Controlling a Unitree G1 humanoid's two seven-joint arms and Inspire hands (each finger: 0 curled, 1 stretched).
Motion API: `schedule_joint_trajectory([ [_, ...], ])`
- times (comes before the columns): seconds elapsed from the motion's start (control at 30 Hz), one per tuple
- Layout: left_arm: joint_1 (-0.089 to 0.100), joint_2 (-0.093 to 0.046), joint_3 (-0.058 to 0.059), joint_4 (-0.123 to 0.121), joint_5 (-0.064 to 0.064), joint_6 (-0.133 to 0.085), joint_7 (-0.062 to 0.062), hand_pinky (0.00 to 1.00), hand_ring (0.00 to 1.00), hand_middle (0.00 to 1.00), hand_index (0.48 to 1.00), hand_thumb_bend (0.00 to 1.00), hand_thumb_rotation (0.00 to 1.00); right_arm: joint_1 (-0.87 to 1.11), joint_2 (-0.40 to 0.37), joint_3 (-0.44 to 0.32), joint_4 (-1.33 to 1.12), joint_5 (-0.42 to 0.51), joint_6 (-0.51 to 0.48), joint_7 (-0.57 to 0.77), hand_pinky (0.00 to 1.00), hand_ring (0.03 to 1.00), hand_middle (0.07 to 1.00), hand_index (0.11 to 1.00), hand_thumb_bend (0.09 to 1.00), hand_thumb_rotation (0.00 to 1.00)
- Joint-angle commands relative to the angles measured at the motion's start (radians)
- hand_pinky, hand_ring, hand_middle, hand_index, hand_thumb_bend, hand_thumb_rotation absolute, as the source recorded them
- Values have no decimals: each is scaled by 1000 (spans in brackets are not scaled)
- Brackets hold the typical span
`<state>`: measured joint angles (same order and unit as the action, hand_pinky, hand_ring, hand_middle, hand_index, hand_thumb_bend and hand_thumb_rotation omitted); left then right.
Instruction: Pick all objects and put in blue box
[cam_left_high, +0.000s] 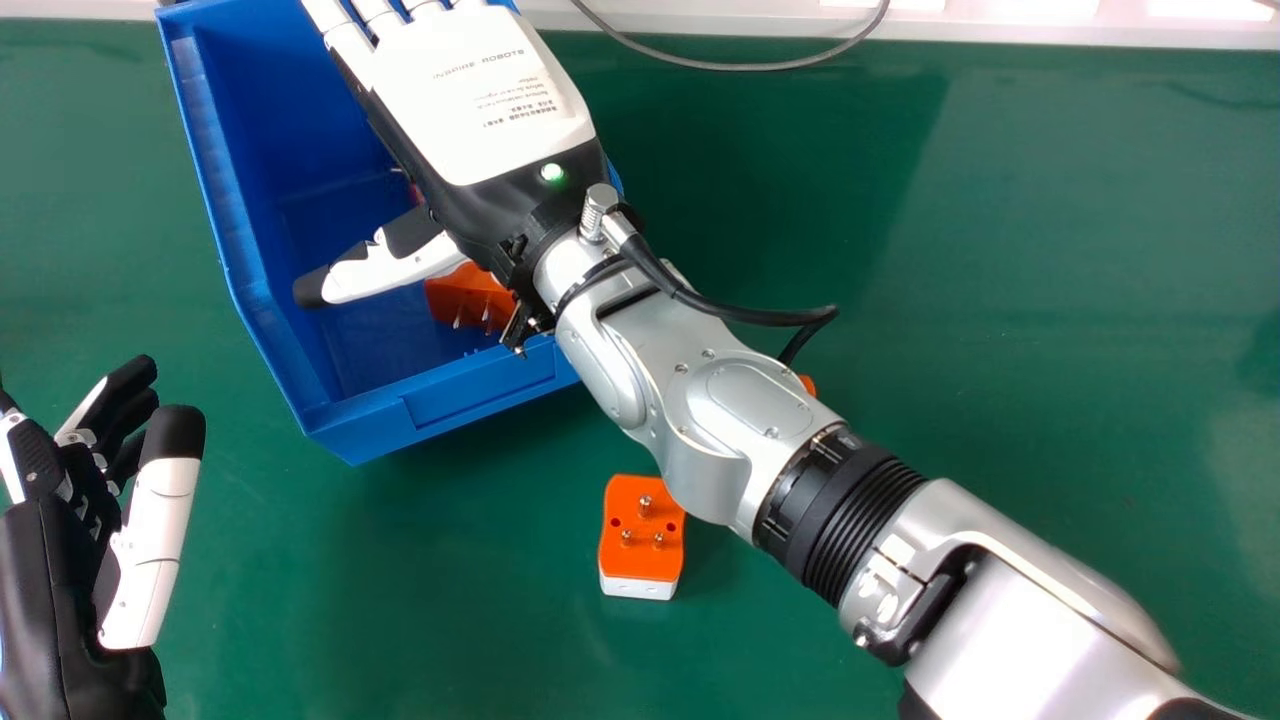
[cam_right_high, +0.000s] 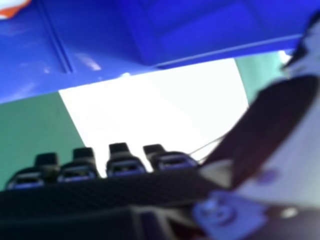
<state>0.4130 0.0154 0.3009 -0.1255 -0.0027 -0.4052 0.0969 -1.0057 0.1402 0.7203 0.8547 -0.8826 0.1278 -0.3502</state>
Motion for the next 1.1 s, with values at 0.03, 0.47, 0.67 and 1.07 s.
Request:
schedule_joint_trajectory([
  [0.03, 2, 7, 9, -13, -9, -7, -1, 833, 839, 831, 834, 929, 778, -13, 17, -2, -43, -14, 6, -22, 1000, 1000, 1000, 1000, 733, 464],
  [0.47, -4, 0, 4, -13, 10, -1, 11, 830, 837, 829, 832, 932, 776, 390, -127, -4, -638, 1, -6, 76, 1000, 1000, 1000, 1000, 711, 382],
  [0.67, -8, -2, 0, -11, 16, 0, 19, 829, 837, 828, 829, 936, 777, 631, -246, -12, -909, -18, -48, 123, 1000, 1000, 1000, 1000, 679, 356],
  [1.07, 0, -5, -1, -22, 21, -3, 25, 829, 839, 826, 826, 922, 777, 1043, -441, -97, -1210, -29, -85, 213, 1000, 1000, 1000, 1000, 621, 422],
])
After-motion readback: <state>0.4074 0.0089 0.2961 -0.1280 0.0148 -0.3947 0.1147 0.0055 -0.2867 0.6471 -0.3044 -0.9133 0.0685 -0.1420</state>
